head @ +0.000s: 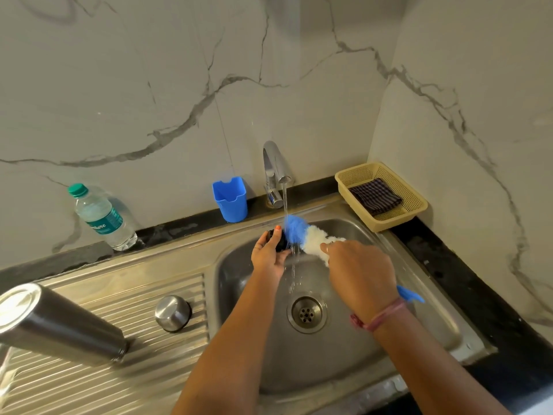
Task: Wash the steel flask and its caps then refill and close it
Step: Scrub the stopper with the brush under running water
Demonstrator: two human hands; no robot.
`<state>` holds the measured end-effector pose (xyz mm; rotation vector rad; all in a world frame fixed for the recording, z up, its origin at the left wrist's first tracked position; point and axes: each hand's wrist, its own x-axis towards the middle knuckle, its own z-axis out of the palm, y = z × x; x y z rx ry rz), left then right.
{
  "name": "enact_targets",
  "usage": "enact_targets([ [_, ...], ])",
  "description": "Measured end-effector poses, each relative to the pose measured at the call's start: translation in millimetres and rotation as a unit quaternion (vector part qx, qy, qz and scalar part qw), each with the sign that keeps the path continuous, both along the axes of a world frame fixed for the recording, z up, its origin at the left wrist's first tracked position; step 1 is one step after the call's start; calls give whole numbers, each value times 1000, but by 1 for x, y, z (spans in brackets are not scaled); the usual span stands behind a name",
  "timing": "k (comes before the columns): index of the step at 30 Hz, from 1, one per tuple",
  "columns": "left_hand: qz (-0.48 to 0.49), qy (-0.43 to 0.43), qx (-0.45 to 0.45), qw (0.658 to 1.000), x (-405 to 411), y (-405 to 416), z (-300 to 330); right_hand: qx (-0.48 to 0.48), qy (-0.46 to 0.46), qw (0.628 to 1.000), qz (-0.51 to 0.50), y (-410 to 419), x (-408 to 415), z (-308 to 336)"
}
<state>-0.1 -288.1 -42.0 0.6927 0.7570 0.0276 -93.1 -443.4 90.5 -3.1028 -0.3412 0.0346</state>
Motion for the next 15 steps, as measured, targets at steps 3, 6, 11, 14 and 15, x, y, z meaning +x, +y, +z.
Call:
enact_targets([
  [3, -27, -21, 5, 999, 3, -3, 0, 17, -4, 1000, 2, 10, 11, -6],
  [6, -29, -20, 15, 999, 5, -2, -1, 20, 3, 1000, 10, 5, 11, -5],
  [11, -43, -26, 11, 999, 6, 1, -7, 12, -7, 1000, -2, -3, 5, 3],
  [14, -64, -58, -10, 996, 6, -3, -9, 9, 6, 1000, 3, 8, 12, -1],
  [15, -61, -66, -18, 996, 6, -3, -10, 14, 8, 1000, 6, 11, 14, -3],
])
